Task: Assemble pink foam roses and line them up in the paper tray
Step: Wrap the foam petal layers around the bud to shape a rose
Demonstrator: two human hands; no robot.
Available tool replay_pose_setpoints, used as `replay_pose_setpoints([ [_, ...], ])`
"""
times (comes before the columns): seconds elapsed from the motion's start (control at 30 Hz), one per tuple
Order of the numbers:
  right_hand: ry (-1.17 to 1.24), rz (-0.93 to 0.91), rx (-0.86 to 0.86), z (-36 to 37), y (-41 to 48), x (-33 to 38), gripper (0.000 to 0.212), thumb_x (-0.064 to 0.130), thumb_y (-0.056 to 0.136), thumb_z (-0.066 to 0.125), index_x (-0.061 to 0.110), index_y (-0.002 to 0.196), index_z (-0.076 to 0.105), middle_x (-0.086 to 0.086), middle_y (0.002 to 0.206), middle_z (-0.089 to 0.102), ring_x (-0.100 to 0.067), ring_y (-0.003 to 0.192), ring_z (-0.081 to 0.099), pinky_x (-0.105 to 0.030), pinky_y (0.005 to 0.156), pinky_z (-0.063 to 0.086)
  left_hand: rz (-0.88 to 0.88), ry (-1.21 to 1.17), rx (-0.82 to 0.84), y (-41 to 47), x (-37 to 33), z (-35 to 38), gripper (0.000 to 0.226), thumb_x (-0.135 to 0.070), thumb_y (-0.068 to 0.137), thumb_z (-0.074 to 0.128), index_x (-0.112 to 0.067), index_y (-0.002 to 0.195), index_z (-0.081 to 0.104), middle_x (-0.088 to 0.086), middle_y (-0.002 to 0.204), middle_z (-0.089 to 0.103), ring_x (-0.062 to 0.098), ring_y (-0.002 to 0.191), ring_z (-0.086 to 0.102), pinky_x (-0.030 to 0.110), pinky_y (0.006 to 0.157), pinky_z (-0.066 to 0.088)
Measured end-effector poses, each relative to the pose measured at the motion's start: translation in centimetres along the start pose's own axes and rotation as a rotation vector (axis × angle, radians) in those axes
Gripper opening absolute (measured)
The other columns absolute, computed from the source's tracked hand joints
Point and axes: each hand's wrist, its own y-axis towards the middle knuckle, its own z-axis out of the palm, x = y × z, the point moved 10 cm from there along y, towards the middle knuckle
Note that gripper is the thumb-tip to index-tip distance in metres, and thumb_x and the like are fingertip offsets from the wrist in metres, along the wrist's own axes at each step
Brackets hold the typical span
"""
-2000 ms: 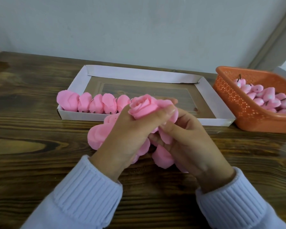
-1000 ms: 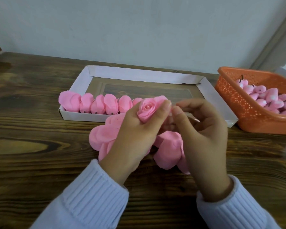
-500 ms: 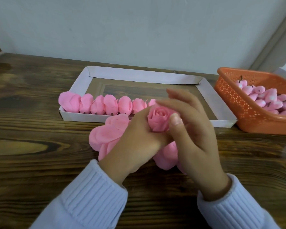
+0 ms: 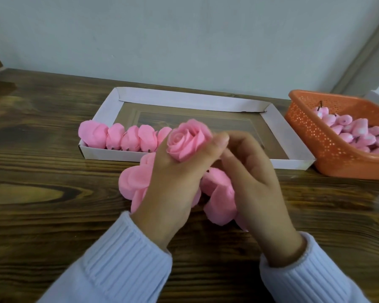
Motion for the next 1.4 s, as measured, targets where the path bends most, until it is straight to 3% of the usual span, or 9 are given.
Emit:
replay_pose_setpoints([
  [0.17,0.279,0.176,0.163,2.3,-0.2,-1.3,0.045,0.009,0.088,0.051,0.010,0.133,0.048,-0.026,0.111,0.062,-0.030,0.097,0.061,-0.039,0.080,0.056,-0.074,0.042,-0.079,-0.4,0.9,-0.5,0.032,-0.036,0.063,0.075,-0.026,0.092,0.071,0.001,0.086,0.070,0.021,0.087,0.069,0.025,0.063,0.053],
  [0.3,0.458,0.240,0.199,3.0,-0.4,-1.7,0.044,0.005,0.087,0.053,-0.003,0.130,0.047,-0.020,0.116,0.065,-0.028,0.103,0.063,-0.039,0.091,0.053,-0.096,0.115,-0.112,-0.5,1.0,-0.7,0.049,-0.039,0.058,0.075,-0.025,0.105,0.068,0.003,0.099,0.073,0.024,0.100,0.069,0.038,0.080,0.053],
  [0.53,0.506,0.289,0.194,3.2,-0.6,-2.1,0.041,0.024,0.088,0.052,0.005,0.124,0.057,-0.015,0.114,0.066,-0.026,0.109,0.061,-0.038,0.095,0.049,-0.076,0.175,-0.051,-0.7,0.9,-0.1,0.031,-0.042,0.063,0.071,-0.027,0.091,0.074,-0.005,0.101,0.075,0.012,0.100,0.070,0.024,0.073,0.054],
  [0.73,0.499,0.325,0.246,3.5,-0.8,-2.4,0.043,0.012,0.088,0.045,-0.001,0.129,0.048,-0.049,0.123,0.039,-0.050,0.115,0.042,-0.063,0.101,0.027,-0.051,0.202,-0.099,-0.8,0.4,-0.6,0.027,-0.045,0.062,0.071,-0.029,0.083,0.074,-0.002,0.096,0.073,0.017,0.089,0.070,0.019,0.059,0.049],
  [0.83,0.478,0.337,0.218,3.1,-0.8,-3.3,0.026,0.018,0.091,0.045,0.003,0.105,0.061,-0.023,0.084,0.061,-0.027,0.076,0.057,-0.035,0.077,0.050,-0.086,0.158,-0.067,-0.8,0.7,-0.2,0.028,-0.044,0.062,0.071,-0.024,0.081,0.074,-0.011,0.071,0.069,0.004,0.053,0.062,0.015,0.040,0.039],
  [0.9,0.472,0.350,0.210,3.0,-0.8,-3.6,0.026,0.021,0.091,0.045,0.001,0.097,0.061,-0.009,0.071,0.061,-0.015,0.063,0.056,-0.024,0.061,0.049,-0.105,0.150,-0.064,-0.9,1.0,-0.1,0.030,-0.045,0.062,0.071,-0.023,0.082,0.075,-0.011,0.069,0.067,0.003,0.044,0.056,0.016,0.037,0.036],
  [1.07,0.520,0.314,0.297,4.0,-1.0,-2.3,0.034,0.021,0.084,0.056,0.016,0.115,0.069,-0.049,0.113,0.041,-0.034,0.106,0.038,-0.043,0.087,0.036,-0.027,0.202,-0.107,-0.8,0.3,-0.4,0.013,-0.044,0.061,0.072,-0.033,0.068,0.071,-0.006,0.081,0.071,0.006,0.067,0.065,0.012,0.050,0.044],
  [1.2,0.413,0.382,0.247,2.9,-1.0,-4.0,0.048,0.026,0.091,0.047,-0.020,0.107,0.047,-0.020,0.103,0.046,-0.030,0.096,0.036,-0.039,0.069,0.035,-0.031,0.194,-0.008,-0.8,0.2,0.6,0.010,-0.033,0.065,0.075,-0.028,0.073,0.074,-0.011,0.096,0.074,0.000,0.063,0.063,0.009,0.046,0.040],
  [1.4,0.566,0.299,0.358,4.1,-1.1,-1.8,0.036,0.021,0.082,0.056,0.016,0.116,0.068,-0.017,0.100,0.059,-0.021,0.080,0.055,-0.028,0.067,0.047,-0.032,0.207,-0.079,-0.8,0.0,-0.3,0.013,-0.040,0.064,0.074,-0.028,0.069,0.072,-0.008,0.091,0.072,0.008,0.067,0.066,0.015,0.041,0.041],
])
